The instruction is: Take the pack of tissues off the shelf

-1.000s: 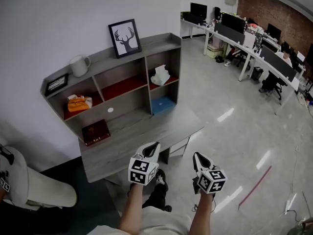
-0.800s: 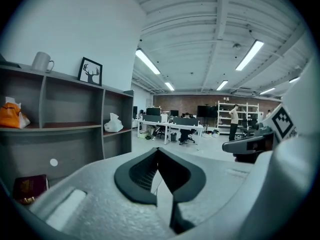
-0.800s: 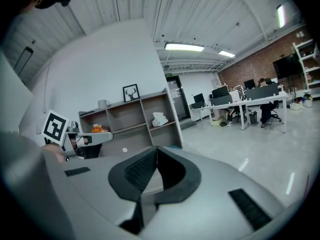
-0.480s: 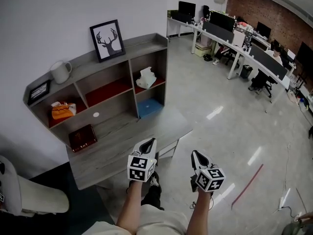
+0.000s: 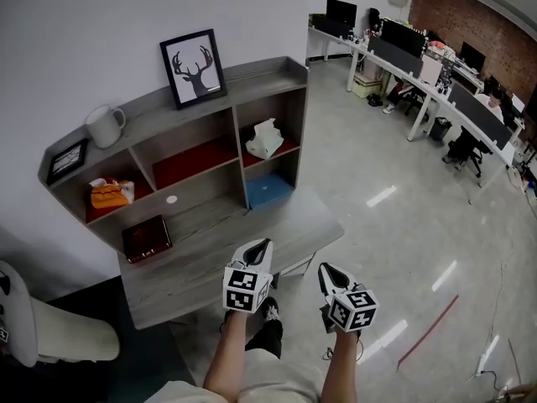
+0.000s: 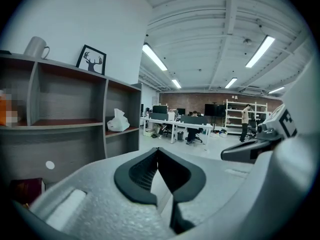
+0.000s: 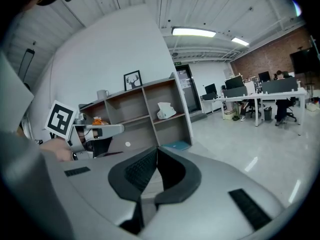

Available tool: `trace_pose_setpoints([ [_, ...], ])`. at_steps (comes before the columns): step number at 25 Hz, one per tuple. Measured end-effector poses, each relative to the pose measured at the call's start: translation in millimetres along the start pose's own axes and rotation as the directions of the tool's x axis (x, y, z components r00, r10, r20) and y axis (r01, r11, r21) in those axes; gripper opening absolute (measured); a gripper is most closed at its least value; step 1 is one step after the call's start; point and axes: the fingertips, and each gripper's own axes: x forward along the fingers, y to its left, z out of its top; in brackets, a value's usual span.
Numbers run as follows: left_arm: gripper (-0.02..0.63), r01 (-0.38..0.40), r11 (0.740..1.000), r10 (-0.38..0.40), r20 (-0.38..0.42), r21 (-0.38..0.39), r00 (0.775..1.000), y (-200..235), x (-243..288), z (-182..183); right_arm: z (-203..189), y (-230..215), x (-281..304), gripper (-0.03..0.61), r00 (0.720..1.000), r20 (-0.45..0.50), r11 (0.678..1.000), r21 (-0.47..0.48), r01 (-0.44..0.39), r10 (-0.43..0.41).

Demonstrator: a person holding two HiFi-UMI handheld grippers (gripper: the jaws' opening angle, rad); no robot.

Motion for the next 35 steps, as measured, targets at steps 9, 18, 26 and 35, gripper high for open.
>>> trace_pose_setpoints([
  [9, 0.009, -0.011, 1.000, 0.012, 0.021, -0.010, 1.000, 31, 64, 33, 29, -24, 61, 0.017, 0.997, -0.063, 0.999, -0.016, -0.052, 0.050],
  [18, 0.009, 0.000, 1.000, 0.000, -0.005, -0.013, 1.000, 67, 130, 48, 61, -43, 139, 0.017, 0.993, -0.096, 0.995, -0.064, -0.072, 0.066],
  [26, 0.009, -0.084, 0.996, 0.085, 0.043, -0.045, 0.995, 124, 189, 74, 99, -68, 202, 0.017, 0.995, -0.067, 0.992, -0.100, -0.077, 0.071],
  [35, 0.009, -0.121, 0.991, 0.124, 0.042, -0.065, 0.991, 155, 235, 76, 111, -102, 233, 0.017, 0.998, -0.047, 0.996, -0.078, -0.035, 0.031],
])
